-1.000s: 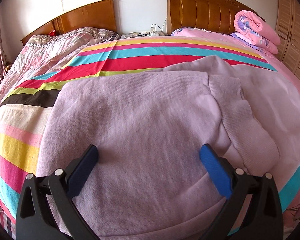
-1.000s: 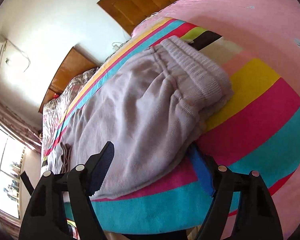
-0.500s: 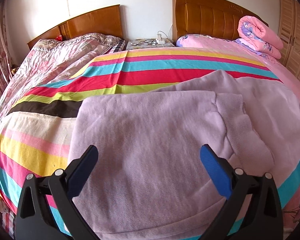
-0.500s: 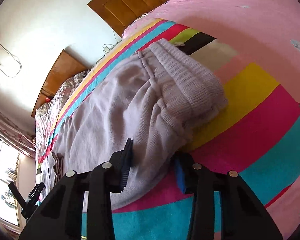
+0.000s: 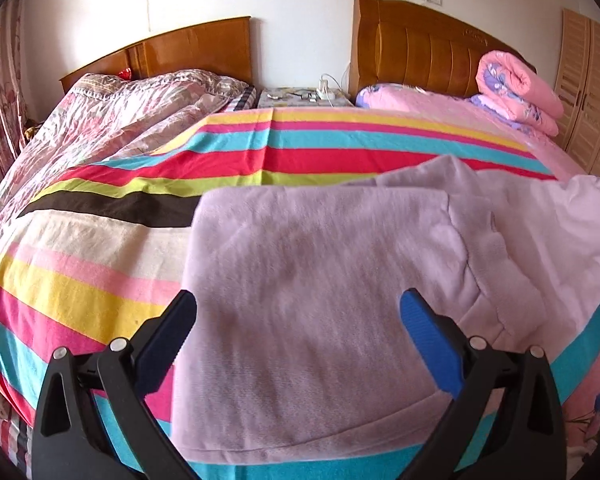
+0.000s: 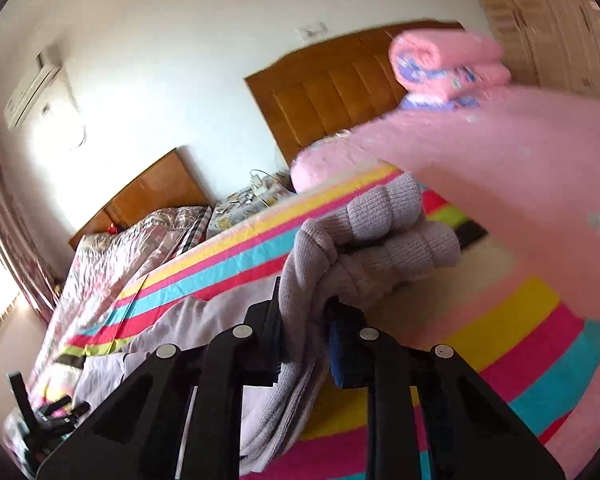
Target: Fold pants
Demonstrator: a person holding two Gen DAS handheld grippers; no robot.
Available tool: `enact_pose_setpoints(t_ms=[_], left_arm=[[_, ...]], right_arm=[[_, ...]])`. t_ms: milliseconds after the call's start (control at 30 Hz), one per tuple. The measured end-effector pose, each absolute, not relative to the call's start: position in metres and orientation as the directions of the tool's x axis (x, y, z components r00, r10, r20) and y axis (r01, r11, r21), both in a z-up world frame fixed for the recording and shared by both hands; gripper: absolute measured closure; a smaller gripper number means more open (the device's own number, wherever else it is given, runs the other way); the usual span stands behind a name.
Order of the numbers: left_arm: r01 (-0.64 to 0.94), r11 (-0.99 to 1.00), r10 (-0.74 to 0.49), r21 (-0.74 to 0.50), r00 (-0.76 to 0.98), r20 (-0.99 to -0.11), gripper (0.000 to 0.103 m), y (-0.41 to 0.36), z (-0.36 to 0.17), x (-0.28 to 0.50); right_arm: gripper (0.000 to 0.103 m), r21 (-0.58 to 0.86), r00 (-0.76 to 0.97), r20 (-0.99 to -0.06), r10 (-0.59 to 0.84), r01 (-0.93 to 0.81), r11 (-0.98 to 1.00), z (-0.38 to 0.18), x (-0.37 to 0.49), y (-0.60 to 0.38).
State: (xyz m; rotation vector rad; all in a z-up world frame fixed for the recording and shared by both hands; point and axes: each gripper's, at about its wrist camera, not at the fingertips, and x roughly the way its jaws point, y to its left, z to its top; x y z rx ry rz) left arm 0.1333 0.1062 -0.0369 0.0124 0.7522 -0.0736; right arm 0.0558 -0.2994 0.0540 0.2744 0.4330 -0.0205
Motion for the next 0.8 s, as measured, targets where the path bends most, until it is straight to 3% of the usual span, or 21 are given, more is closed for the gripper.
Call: enact_pose_setpoints(t_ms=[167, 300, 400, 467, 567, 700, 800], left_arm=[[-0.025, 0.989, -0.072, -0.146, 0.781, -0.620, 0.001, 0.163, -0.002, 0.113], [-0.064, 0.973, -0.089, -0.223, 0.784, -0.615, 0.001, 0.196, 0.003, 0.095], [-0.085, 0.965, -0.096, -0.249, 0.768, -0.633, 0.001, 0.211, -0.006, 0.086], [-0.073, 0.954, -0.137, -0.290, 0.753, -0.643, 0.001, 0.217, -0.011, 0.085], [-0.050, 0.921, -0.226, -0.385, 0.739, -0.635, 0.001, 0.222, -0.016, 0.088], [0.052, 0.814, -0.455, -0.578, 0.676, -0.580, 0.002, 0.211, -0.020, 0.097], [0.073, 0.757, -0.561, -0.649, 0.581, -0.589, 0.002, 0.191, -0.026, 0.110]], right_arm=[[0.082, -0.213, 0.915, -0.355, 0.192, -0.279, 0.936, 0.088, 0.059, -0.113], [0.082, -0.496, 0.810, -0.495, 0.316, -0.561, 0.663, 0.017, 0.033, 0.017], [0.083, -0.524, 0.701, -0.637, 0.321, -0.699, 0.486, -0.051, 0.015, 0.060], [0.083, -0.597, 0.745, -0.597, 0.296, -0.660, 0.457, -0.069, 0.003, 0.066], [0.083, -0.541, 0.730, -0.600, 0.327, -0.672, 0.506, -0.057, 0.008, 0.055], [0.083, -0.539, 0.738, -0.578, 0.348, -0.666, 0.516, -0.052, 0.008, 0.052], [0.083, -0.524, 0.742, -0.565, 0.361, -0.661, 0.537, -0.051, 0.009, 0.053]])
